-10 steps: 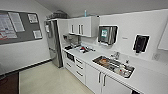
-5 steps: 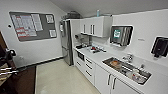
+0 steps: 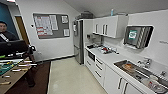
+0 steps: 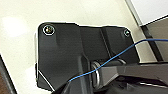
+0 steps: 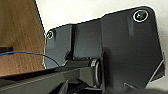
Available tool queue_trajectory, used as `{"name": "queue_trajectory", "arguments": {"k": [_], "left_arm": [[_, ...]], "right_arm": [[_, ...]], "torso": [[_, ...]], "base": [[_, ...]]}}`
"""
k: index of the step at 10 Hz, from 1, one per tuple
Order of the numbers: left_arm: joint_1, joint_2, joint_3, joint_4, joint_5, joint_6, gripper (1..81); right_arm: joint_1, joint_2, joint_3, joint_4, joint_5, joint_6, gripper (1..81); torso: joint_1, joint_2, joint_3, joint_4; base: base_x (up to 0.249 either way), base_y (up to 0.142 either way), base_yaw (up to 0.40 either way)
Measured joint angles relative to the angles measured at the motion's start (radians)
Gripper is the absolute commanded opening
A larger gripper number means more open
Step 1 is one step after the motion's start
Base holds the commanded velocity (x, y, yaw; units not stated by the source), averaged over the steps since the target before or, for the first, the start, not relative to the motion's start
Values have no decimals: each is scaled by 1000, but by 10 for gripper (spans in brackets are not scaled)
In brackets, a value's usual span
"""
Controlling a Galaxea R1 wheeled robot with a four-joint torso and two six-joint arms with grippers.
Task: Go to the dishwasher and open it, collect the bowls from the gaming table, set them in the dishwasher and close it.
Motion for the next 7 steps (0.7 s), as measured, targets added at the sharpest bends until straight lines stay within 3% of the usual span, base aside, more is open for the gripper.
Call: {"name": "queue_trajectory", "arguments": {"k": [7], "left_arm": [[2,3,0,2,0,0,811]], "right_arm": [[-1,5,-1,-32,4,0,811]], "torso": [[0,0,0,0]], "base": [[0,0,356]]}}
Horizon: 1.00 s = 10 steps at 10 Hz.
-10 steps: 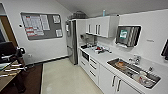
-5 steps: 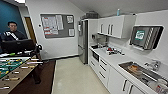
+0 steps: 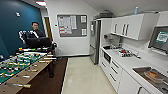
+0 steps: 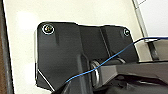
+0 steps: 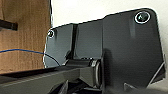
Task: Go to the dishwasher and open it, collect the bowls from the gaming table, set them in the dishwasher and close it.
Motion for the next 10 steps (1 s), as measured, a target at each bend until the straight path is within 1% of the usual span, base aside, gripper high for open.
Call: {"name": "queue_trajectory", "arguments": {"k": [7,10], "left_arm": [[0,12,-25,0,1,0,811],[0,10,-25,0,-1,0,811]], "right_arm": [[0,-2,0,0,1,0,811],[0,-26,43,-1,-1,0,811]], "torso": [[0,0,0,0],[0,0,0,0]], "base": [[0,0,356],[0,0,356]]}}
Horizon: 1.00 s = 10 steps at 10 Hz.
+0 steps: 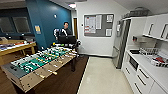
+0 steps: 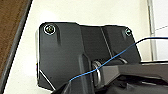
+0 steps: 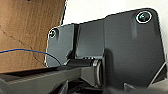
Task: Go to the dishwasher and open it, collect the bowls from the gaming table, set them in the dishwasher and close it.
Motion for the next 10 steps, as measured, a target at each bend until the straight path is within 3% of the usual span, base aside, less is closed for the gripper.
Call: {"name": "queue_trajectory", "arguments": {"k": [3,10], "left_arm": [[0,1,1,0,1,0,811],[0,2,1,0,2,0,811]], "right_arm": [[2,-26,61,-3,2,0,811],[9,3,16,-7,0,0,811]], "torso": [[0,0,0,0],[0,0,0,0]], "base": [[0,0,355],[0,0,356]]}}
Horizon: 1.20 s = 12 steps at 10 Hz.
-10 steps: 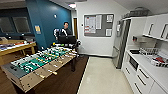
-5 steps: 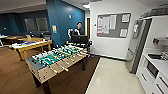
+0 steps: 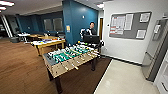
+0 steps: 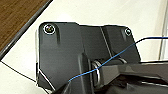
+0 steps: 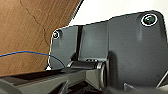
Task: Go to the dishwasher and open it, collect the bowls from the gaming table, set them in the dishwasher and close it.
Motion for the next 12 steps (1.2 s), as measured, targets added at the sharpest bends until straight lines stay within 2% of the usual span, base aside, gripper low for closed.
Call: {"name": "queue_trajectory", "arguments": {"k": [12], "left_arm": [[0,5,-5,0,3,0,811]], "right_arm": [[0,4,-8,-4,-1,0,811]], "torso": [[0,0,0,0]], "base": [[0,0,354]]}}
